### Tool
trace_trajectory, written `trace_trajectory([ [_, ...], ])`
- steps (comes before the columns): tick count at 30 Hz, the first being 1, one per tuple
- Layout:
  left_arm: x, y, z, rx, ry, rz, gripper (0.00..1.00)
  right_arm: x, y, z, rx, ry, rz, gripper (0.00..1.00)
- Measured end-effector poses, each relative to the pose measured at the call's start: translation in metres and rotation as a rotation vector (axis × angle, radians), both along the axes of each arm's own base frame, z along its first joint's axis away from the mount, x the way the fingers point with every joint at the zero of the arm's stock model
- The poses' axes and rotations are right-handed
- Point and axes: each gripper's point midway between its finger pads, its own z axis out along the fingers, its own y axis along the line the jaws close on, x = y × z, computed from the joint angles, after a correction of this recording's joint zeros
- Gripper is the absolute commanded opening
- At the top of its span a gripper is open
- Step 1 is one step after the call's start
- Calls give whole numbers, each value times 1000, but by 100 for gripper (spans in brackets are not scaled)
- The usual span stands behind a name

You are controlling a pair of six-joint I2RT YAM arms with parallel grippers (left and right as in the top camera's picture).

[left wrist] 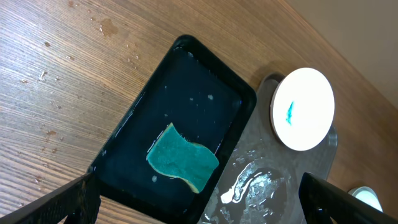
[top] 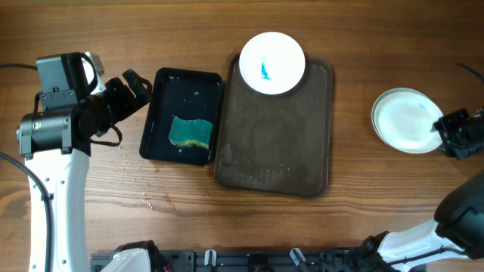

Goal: Clean dirty plates on tray and stack at the side
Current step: 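Grip the last plate with right gripper and pull it to tray center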

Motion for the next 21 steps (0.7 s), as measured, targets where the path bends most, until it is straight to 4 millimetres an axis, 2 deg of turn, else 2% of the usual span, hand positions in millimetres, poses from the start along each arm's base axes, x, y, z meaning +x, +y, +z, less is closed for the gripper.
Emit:
trace_trajectory([
  [2, 0, 0, 0, 0, 0, 0, 100, 24, 14, 17, -5, -112, 83, 48],
  [4, 0, 0, 0, 0, 0, 0, 100, 54, 44, 55, -34, -274, 226, 45],
  [5, 0, 0, 0, 0, 0, 0, 100, 72, 75, 89, -62, -398, 359, 44],
  [6, 0, 0, 0, 0, 0, 0, 100, 81, 106, 115, -83, -491, 485, 41],
  [7, 0, 0, 0, 0, 0, -1, 100, 86, 135, 132, -99, -550, 596, 40],
  [8, 0, 0, 0, 0, 0, 0, 100, 89, 182, 150, -113, -620, 775, 40],
  [9, 0, 0, 0, 0, 0, 0, 100, 90, 216, 155, -118, -652, 898, 42],
  [10, 0, 0, 0, 0, 0, 0, 100, 92, 241, 156, -131, -667, 988, 47],
  [11, 0, 0, 0, 0, 0, 0, 100, 96, 267, 152, -163, -675, 1078, 59],
  [12, 0, 0, 0, 0, 0, 0, 100, 102, 283, 147, -200, -677, 1131, 63],
  [13, 0, 0, 0, 0, 0, 0, 100, 116, 299, 137, -261, -678, 1179, 68],
  [14, 0, 0, 0, 0, 0, 0, 100, 129, 308, 128, -305, -682, 1200, 68],
  [15, 0, 0, 0, 0, 0, 0, 100, 138, 313, 118, -330, -675, 1214, 69],
  [16, 0, 0, 0, 0, 0, 0, 100, 158, 316, 95, -380, -654, 1210, 69],
  [17, 0, 0, 0, 0, -2, 0, 100, 176, 317, 86, -417, -678, 1195, 69],
  [18, 0, 0, 0, 0, 0, 0, 100, 198, 317, 67, -450, -694, 1180, 69],
  [20, 0, 0, 0, 0, -2, 0, 100, 214, 316, 26, -454, -669, 1178, 69],
  [21, 0, 0, 0, 0, 0, 0, 100, 221, 318, 12, -454, -676, 1179, 68],
])
